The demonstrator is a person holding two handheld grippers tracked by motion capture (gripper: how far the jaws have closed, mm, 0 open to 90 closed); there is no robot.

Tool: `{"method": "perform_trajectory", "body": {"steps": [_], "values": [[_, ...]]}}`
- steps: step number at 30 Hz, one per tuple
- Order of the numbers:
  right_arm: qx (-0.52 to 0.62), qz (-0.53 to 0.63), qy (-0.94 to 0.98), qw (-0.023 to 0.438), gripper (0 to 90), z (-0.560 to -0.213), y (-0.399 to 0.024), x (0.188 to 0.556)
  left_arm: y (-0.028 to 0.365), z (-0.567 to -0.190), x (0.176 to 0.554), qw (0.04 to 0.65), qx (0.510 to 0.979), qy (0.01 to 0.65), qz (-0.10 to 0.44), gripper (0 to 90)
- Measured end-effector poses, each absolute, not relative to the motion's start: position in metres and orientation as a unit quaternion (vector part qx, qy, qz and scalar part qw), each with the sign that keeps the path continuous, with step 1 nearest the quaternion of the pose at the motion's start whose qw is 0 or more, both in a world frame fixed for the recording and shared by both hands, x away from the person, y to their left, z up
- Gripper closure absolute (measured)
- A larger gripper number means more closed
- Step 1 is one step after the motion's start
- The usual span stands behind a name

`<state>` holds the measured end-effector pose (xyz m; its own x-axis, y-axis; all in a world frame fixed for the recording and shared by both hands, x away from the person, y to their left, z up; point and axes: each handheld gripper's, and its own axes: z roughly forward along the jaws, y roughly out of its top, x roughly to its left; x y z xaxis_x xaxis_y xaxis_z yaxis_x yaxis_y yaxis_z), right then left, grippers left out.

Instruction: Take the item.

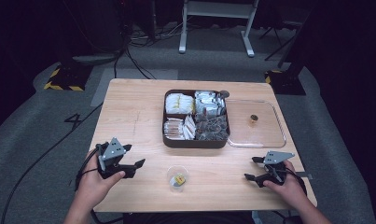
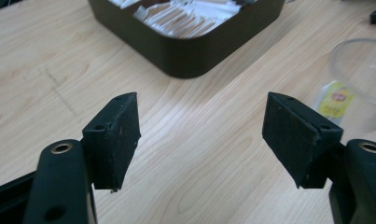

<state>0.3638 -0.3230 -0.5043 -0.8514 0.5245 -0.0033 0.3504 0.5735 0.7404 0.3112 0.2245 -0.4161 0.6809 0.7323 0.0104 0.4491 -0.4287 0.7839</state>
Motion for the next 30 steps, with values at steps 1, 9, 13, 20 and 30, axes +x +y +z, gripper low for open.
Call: {"method": "perform_trajectory", "body": {"steps": [1,9,13,20,30], "values": [[0.249,0.389,0.88,0.112,19.0,-0.504,-0.323,0.364,0.227,-0.419,0.312,0.393,0.826,0.363,0.179,27.7],[0.248,0.389,0.88,0.112,19.0,-0.504,-0.323,0.364,0.243,-0.444,0.317,0.364,0.806,0.433,0.175,27.9],[0.248,0.389,0.88,0.111,19.0,-0.504,-0.323,0.364,0.251,-0.458,0.321,0.349,0.801,0.454,0.174,27.9],[0.247,0.39,0.88,0.111,19.0,-0.504,-0.324,0.364,0.262,-0.476,0.323,0.326,0.794,0.485,0.17,27.6],[0.247,0.39,0.88,0.11,19.0,-0.504,-0.324,0.364,0.274,-0.492,0.326,0.285,0.789,0.51,0.186,26.0]]}}
